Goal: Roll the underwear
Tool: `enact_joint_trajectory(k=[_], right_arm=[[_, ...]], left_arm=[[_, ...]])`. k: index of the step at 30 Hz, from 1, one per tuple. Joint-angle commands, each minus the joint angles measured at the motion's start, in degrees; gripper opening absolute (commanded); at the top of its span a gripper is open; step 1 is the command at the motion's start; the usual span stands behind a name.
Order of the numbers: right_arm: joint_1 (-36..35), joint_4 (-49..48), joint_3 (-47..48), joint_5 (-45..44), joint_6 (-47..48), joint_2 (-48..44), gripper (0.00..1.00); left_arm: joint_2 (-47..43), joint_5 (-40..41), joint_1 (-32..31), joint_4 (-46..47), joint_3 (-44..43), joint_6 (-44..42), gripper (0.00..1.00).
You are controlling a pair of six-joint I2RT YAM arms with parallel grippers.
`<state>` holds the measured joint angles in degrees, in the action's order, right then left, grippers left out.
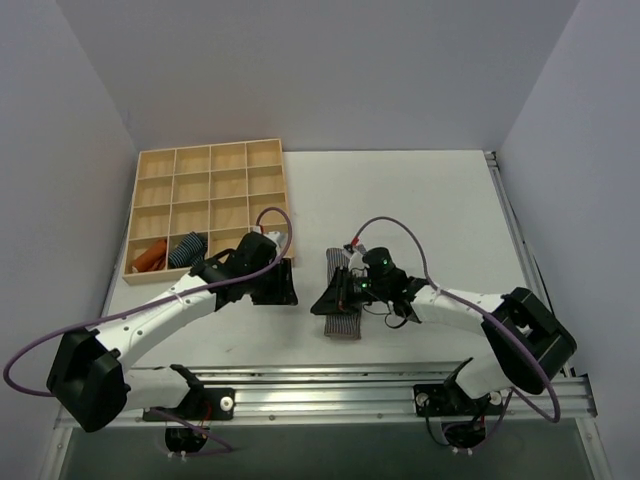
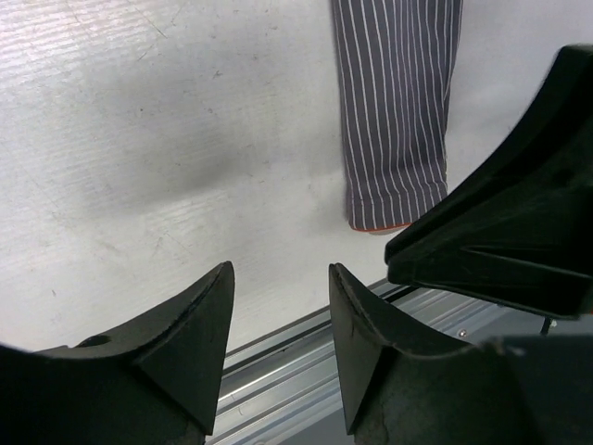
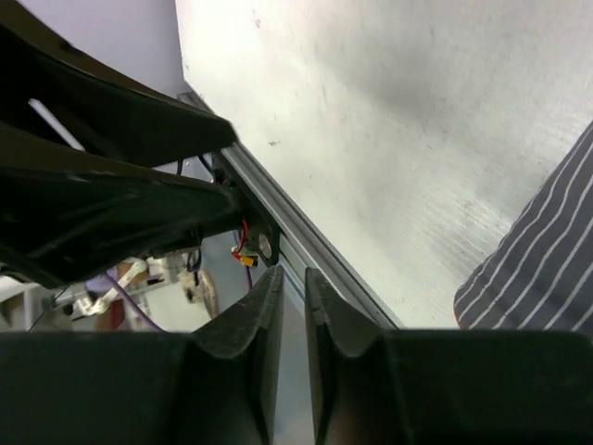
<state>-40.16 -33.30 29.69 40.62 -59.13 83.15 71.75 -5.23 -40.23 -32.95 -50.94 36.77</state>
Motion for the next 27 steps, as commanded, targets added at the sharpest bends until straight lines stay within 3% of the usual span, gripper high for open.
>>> enact_joint_trajectory(k=[1, 5, 6, 10, 19, 27], right_arm=[[0.3, 19.3, 6.2, -5.1, 6.3, -4.0, 0.14], [1.4, 37.0, 13.6, -14.6, 8.3, -8.7, 0.28], [1.5, 39.6, 14.4, -18.9, 8.2, -9.7, 0.36], [1.7, 49.5, 14.7, -23.7, 7.0, -14.1, 0.48], [0.8, 50.4, 3.5, -26.3, 0.7, -24.0, 0.63], [-0.5, 46.0, 0.7, -27.0, 1.7, -23.6, 0.66]], left_arm=[[1.7, -3.0, 0.5, 2.6, -2.2, -0.3, 0.55], [5.2, -8.0, 0.4, 7.1, -1.6, 1.7, 0.56], [6.2, -8.8, 0.2, 8.0, -1.4, 3.0, 0.56], [7.7, -12.7, -0.8, 15.1, 1.7, 6.2, 0.59], [11.9, -15.2, -3.4, 19.1, 2.2, 8.5, 0.58], [12.8, -15.1, -4.1, 17.7, 1.8, 8.6, 0.56]])
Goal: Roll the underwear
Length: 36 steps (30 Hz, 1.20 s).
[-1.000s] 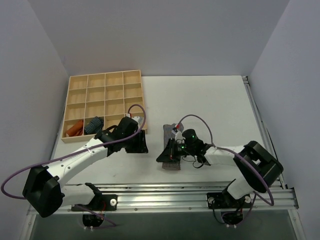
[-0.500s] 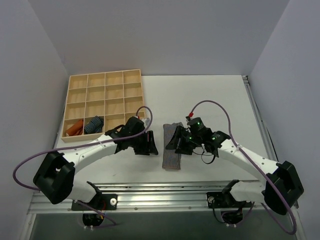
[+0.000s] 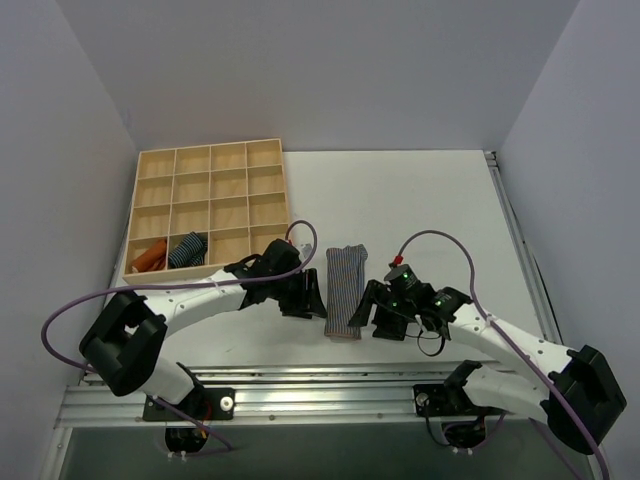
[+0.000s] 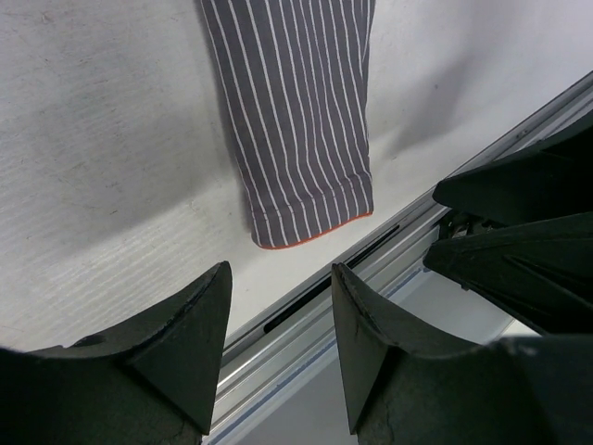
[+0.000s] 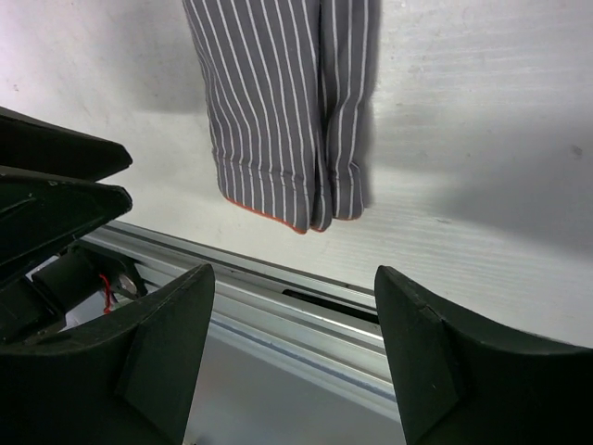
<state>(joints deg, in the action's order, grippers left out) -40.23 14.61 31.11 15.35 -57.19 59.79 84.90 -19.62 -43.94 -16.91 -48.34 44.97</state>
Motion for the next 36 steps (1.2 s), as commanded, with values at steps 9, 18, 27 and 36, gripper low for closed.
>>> enact_joint_trajectory(k=[9, 18, 27, 36], right_arm=[[-0.4, -8.9, -4.5, -1.1, 1.4, 3.8, 0.63], [-0.3, -17.2, -6.6, 0.0, 3.6, 11.0, 0.61], [-0.4, -17.3, -9.1, -0.7, 4.0, 12.2, 0.46], [-0.5, -17.7, -10.6, -1.0, 4.7, 13.1, 0.19]], left_arm=[[-1.7, -0.2, -0.3, -0.3, -1.1, -0.1, 0.56], [-3.8, 0.2, -0.3, 0.2, 1.3, 1.0, 0.56], [-6.2, -1.3, 0.4, 1.7, 4.6, 3.1, 0.56], [-4.6, -10.3, 2.0, 13.4, 9.0, 10.2, 0.61]])
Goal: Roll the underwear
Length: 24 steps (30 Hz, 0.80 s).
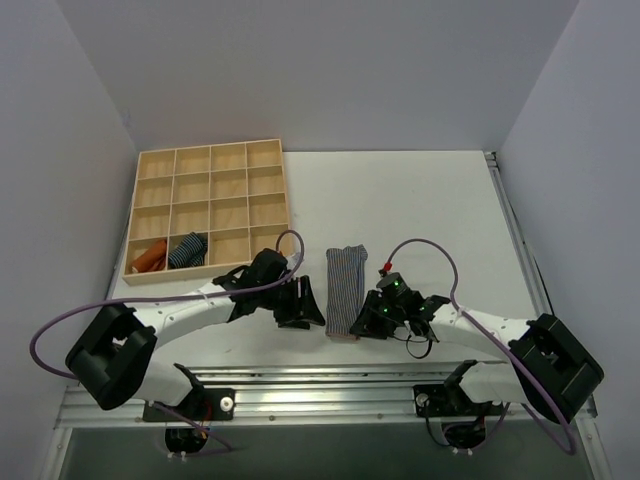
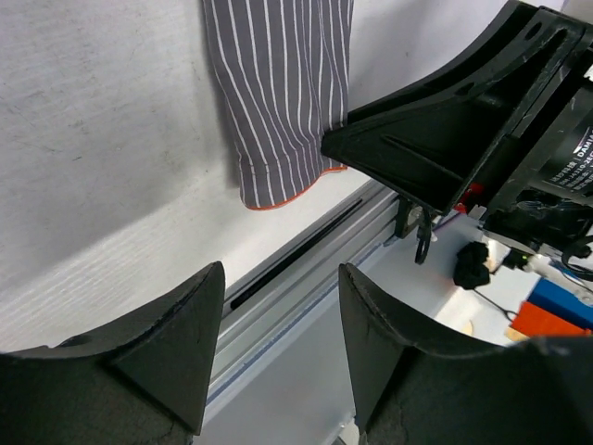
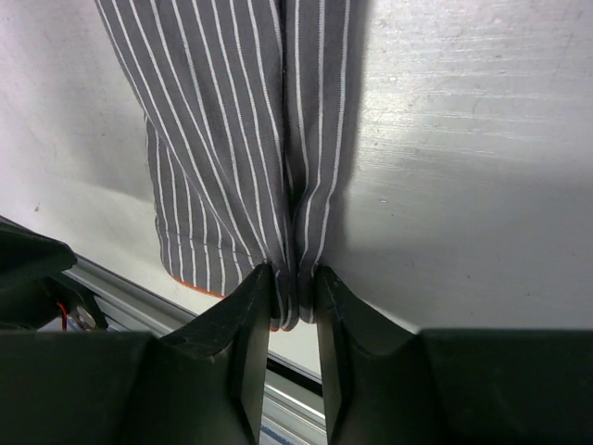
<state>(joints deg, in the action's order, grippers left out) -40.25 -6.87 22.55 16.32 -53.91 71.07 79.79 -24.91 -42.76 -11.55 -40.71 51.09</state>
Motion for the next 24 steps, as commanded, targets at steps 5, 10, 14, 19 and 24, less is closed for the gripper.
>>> enact_joint_trajectory(k=[5, 10, 14, 19, 24], right_arm=[[-0.4, 3.6, -2.2, -1.8, 2.0, 2.3, 0.12], [-0.4, 3.1, -2.8, -1.6, 2.0, 2.1, 0.12], [-0.4, 2.6, -3.5, -1.2, 2.1, 2.7, 0.1], [-0.4, 1.0, -5.1, 0.1, 1.3, 2.4, 0.02], [-0.3, -1.2, -6.5, 1.5, 0.4, 2.6, 0.0]], left_arm=[[4.7, -6.4, 1.5, 9.1, 1.9, 3.4, 0.63], [10.2, -8.2, 1.5, 14.8, 2.6, 1.5, 0.63], [12.9, -7.9, 1.5, 17.2, 4.3, 0.7, 0.63], [16.5, -9.5, 1.5, 24.6, 7.0, 4.4, 0.64], [17.1, -8.9, 1.6, 25.1, 6.4, 4.7, 0.66]])
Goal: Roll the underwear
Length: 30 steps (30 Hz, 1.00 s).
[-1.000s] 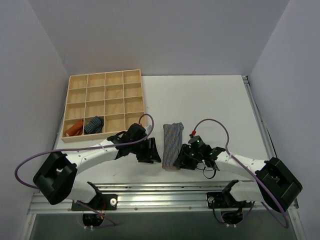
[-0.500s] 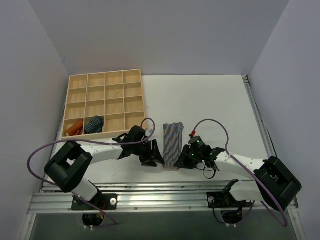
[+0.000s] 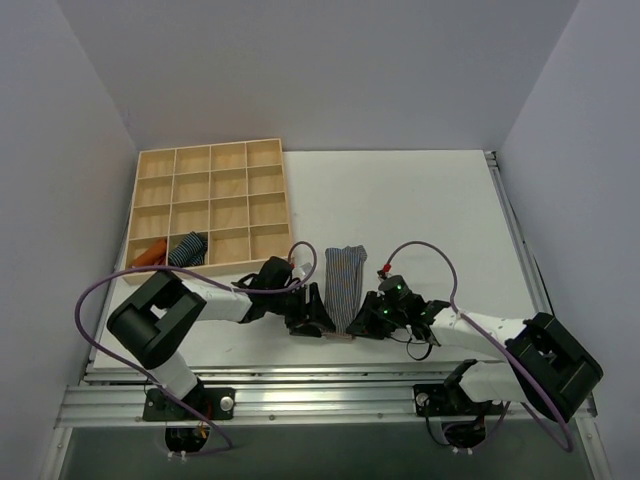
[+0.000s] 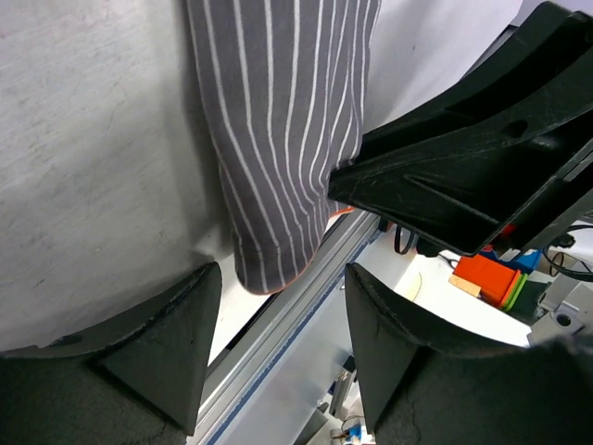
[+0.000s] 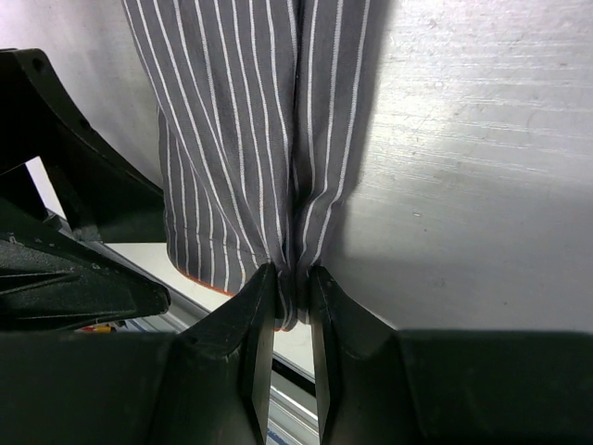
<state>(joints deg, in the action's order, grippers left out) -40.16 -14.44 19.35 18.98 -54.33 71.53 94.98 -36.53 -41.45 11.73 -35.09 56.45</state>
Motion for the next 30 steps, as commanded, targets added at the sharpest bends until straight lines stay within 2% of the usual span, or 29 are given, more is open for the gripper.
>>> enact_joint_trajectory(k=[1, 6, 16, 30], right_arm=[[-0.4, 6.0, -3.3, -0.6, 0.7, 2.2, 0.0], [0.2, 3.5, -3.6, 1.3, -0.9, 2.2, 0.0], [6.1, 3.1, -4.1, 6.4, -0.4, -0.3, 0.0], [7.5, -0.3, -3.4, 10.3, -2.9, 0.7, 0.0]], left_arm=[[2.5, 2.5, 0.2, 1.7, 0.7, -0.6, 0.66], [2.3, 2.3, 0.3, 2.9, 2.6, 0.7, 0.65], [-2.7, 2.6, 1.9, 1.5, 5.7, 2.7, 0.65], [1.4, 0.9, 2.0, 8.8, 4.6, 6.6, 0.64]])
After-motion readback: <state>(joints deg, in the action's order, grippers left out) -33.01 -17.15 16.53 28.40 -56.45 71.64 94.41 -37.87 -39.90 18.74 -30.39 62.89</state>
